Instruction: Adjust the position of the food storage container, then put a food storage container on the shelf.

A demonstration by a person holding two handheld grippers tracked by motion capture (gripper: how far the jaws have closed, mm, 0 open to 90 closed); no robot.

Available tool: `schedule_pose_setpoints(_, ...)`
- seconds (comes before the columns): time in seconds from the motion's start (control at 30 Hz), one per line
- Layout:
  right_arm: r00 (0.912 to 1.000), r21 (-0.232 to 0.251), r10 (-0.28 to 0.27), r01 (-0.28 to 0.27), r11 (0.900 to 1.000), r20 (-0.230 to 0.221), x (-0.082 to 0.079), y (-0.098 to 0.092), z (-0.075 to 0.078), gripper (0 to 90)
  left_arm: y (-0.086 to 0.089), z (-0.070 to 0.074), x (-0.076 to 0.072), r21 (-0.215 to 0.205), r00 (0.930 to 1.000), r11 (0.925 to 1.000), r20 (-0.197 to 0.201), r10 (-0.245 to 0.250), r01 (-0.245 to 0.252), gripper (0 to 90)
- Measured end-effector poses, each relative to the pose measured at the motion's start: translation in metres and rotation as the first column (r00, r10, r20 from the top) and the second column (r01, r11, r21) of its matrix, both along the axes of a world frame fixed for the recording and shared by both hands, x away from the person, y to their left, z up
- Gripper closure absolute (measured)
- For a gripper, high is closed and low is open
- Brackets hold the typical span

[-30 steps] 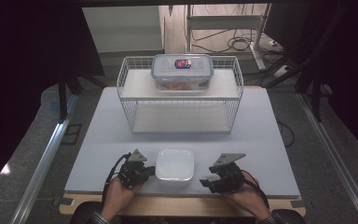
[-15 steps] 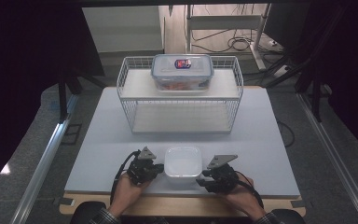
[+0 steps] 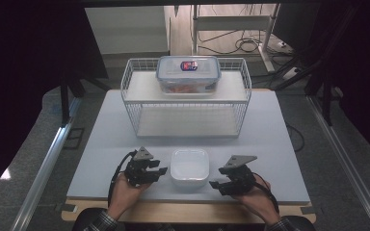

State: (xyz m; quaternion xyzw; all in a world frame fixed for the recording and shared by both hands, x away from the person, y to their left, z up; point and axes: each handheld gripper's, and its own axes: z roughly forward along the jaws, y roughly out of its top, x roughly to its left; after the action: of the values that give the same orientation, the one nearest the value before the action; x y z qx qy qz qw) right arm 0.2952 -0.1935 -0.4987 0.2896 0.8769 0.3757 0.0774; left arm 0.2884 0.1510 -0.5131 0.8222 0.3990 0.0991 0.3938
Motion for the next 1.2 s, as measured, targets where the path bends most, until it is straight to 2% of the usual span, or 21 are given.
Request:
schedule_pose_setpoints(0.13, 0.9997, 0.037, -0.021, 0.020, 0.999, 0.012, 0.006, -0.008, -0.002, 16.6, 0.004, -0.004, -0.004, -0.013, 0.9994, 0.9995, 0.014, -0.030, 0.031, 31.7)
schedule_pose_setpoints(0.23, 0.9996, 0.037, -0.029, 0.029, 0.999, 0.006, 0.008, -0.008, -0.005, 9.6, 0.008, -0.009, -0.003, -0.034, 0.9975, 0.9972, -0.022, -0.067, 0.066, 20.1)
schedule_pose_setpoints(0.3, 0.9995, 0.028, -0.033, 0.033, 0.999, 0.004, 0.009, -0.009, -0.007, 8.8, 0.010, -0.011, -0.003, -0.034, 0.9956, 0.9959, -0.038, -0.085, 0.084, 17.9)
schedule_pose_setpoints(0.4, 0.9992, 0.039, -0.040, 0.039, 0.998, 0.003, 0.011, -0.011, -0.007, 7.9, 0.012, -0.010, -0.004, -0.046, 0.9965, 0.9960, -0.030, -0.078, 0.077, 13.6)
schedule_pose_setpoints(0.5, 0.9988, 0.050, -0.048, 0.048, 0.998, 0.006, 0.011, -0.013, -0.006, 7.4, 0.015, -0.009, -0.003, -0.062, 0.9963, 0.9943, 0.007, -0.086, 0.086, 9.3)
schedule_pose_setpoints(0.53, 0.9988, 0.050, -0.048, 0.048, 0.998, 0.006, 0.011, -0.013, -0.006, 7.4, 0.015, -0.009, -0.003, -0.062, 0.9963, 0.9943, 0.007, -0.086, 0.086, 7.2)
schedule_pose_setpoints(0.6, 0.9985, 0.061, -0.055, 0.055, 0.997, 0.006, 0.011, -0.014, -0.005, 6.5, 0.015, -0.010, -0.003, -0.043, 0.9955, 0.9952, 0.040, -0.086, 0.088, 6.1)
schedule_pose_setpoints(0.63, 0.9985, 0.061, -0.054, 0.054, 0.997, 0.011, 0.012, -0.014, -0.004, 6.5, 0.015, -0.010, -0.003, -0.050, 0.9949, 0.9945, 0.048, -0.089, 0.091, 4.8)
schedule_pose_setpoints(0.73, 0.9981, 0.065, -0.059, 0.058, 0.996, 0.015, 0.012, -0.014, -0.004, 6.3, 0.014, -0.009, -0.003, -0.052, 0.9948, 0.9946, 0.053, -0.087, 0.090, 4.0)
schedule_pose_setpoints(0.83, 0.9984, 0.065, -0.053, 0.052, 0.997, 0.021, 0.011, -0.013, -0.002, 6.2, 0.013, -0.007, -0.002, -0.041, 0.9944, 0.9945, 0.047, -0.094, 0.096, 4.1)
schedule_pose_setpoints(0.9, 0.9980, 0.063, -0.052, 0.050, 0.997, 0.035, 0.011, -0.011, -0.001, 6.2, 0.012, -0.005, -0.002, -0.049, 0.9943, 0.9936, 0.037, -0.100, 0.102, 4.3)
schedule_pose_setpoints(1.07, 0.9976, 0.059, -0.055, 0.053, 0.997, 0.041, 0.011, -0.007, 0.004, 5.6, 0.009, 0.002, -0.003, -0.040, 0.9927, 0.9926, 0.044, -0.113, 0.114, 4.4)
schedule_pose_setpoints(1.2, 0.9988, 0.069, -0.048, 0.047, 0.997, 0.009, 0.011, -0.003, 0.009, 2.4, 0.009, 0.009, -0.002, -0.048, 0.9916, 0.9909, 0.036, -0.124, 0.126, 4.1)
